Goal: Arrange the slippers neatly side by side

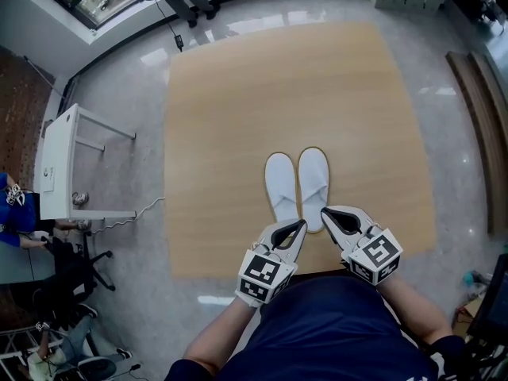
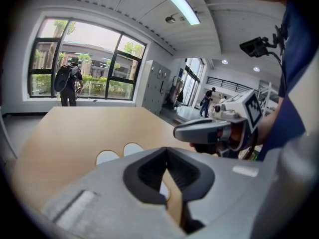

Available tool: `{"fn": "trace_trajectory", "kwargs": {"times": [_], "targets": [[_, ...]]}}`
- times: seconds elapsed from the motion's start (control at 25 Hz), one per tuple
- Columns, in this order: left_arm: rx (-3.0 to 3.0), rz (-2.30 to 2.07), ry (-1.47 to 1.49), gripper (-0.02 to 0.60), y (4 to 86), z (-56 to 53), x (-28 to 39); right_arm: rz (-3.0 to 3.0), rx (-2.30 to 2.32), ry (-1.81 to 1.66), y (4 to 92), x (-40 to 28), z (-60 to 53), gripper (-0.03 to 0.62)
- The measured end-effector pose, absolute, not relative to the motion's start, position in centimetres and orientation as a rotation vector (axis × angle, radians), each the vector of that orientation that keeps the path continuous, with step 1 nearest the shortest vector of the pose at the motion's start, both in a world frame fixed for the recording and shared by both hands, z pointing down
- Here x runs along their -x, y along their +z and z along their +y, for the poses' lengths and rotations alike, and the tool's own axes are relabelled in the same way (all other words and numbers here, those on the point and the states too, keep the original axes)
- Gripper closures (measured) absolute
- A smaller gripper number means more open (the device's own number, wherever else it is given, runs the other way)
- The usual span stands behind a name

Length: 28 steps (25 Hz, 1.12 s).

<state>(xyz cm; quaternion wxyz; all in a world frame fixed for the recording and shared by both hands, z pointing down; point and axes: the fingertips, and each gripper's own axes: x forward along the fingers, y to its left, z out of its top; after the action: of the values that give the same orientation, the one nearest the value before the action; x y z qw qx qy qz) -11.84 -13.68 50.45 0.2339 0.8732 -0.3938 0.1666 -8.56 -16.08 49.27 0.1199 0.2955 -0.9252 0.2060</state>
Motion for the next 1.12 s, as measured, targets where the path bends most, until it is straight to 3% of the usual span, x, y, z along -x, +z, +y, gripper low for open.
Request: {"fn": "trace_trajectory", "kwargs": {"times": [1.12], "targets": [[-2.284,-1.047,0.441,0.578,51.3,-11.3,11.2,-2.824,-0.826,0.488,42.6,9.6,-15.4,0.583]]}}
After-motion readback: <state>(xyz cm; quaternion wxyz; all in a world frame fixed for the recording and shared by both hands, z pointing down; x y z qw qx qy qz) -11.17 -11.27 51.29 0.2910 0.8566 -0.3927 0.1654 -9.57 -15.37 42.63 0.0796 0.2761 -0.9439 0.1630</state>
